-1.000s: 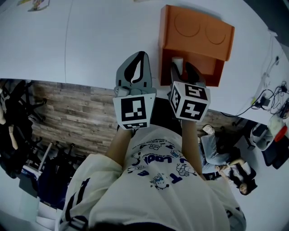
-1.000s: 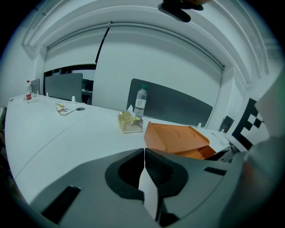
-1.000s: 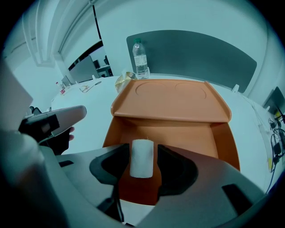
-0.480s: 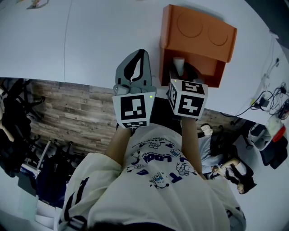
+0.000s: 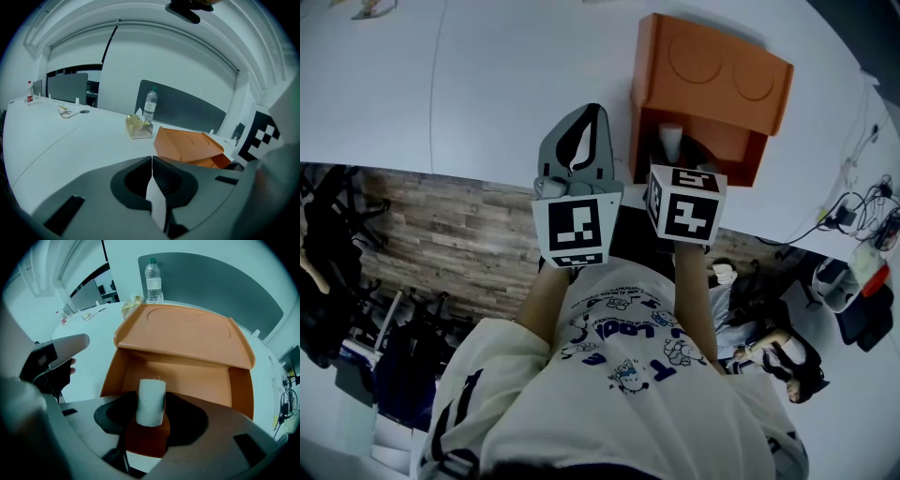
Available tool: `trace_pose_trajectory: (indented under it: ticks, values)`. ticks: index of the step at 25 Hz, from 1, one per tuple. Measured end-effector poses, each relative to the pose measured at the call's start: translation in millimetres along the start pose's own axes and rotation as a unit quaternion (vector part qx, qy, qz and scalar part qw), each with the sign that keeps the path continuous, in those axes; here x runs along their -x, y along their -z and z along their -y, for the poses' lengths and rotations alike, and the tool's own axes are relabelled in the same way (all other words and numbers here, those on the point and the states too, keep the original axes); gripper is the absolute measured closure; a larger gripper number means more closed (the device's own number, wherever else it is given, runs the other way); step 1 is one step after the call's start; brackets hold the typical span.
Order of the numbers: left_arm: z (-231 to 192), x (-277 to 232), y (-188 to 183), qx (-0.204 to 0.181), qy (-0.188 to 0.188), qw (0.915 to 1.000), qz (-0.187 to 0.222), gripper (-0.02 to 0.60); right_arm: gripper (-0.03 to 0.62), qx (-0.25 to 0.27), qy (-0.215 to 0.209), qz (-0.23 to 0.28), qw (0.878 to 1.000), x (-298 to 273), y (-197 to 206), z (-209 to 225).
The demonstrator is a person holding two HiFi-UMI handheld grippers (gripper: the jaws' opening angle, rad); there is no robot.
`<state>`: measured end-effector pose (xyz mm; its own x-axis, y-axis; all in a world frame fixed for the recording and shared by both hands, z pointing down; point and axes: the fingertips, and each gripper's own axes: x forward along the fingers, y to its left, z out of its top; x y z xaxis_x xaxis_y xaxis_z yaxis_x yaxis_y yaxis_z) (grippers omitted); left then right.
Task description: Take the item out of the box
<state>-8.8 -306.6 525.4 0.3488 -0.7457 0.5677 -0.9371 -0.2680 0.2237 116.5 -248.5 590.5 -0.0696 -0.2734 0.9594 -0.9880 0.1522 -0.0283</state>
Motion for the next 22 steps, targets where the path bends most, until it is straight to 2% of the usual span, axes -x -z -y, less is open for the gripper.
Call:
trace_pose_trajectory:
  ticks: [12,22]
  values:
    - [-2.8,-2.4,-0.5,0.005,-0.003,1.0,-0.002,0.562,0.393,0.01,0.004,-0.031,0.999,-4.6,4.1,1.1]
    - [-0.9,-2.3,-2.0,0.006,0.0,1.0,-0.001,0.562,0.402,-0.002,0.006,-0.029,1.0,-4.5,4.2,4.1]
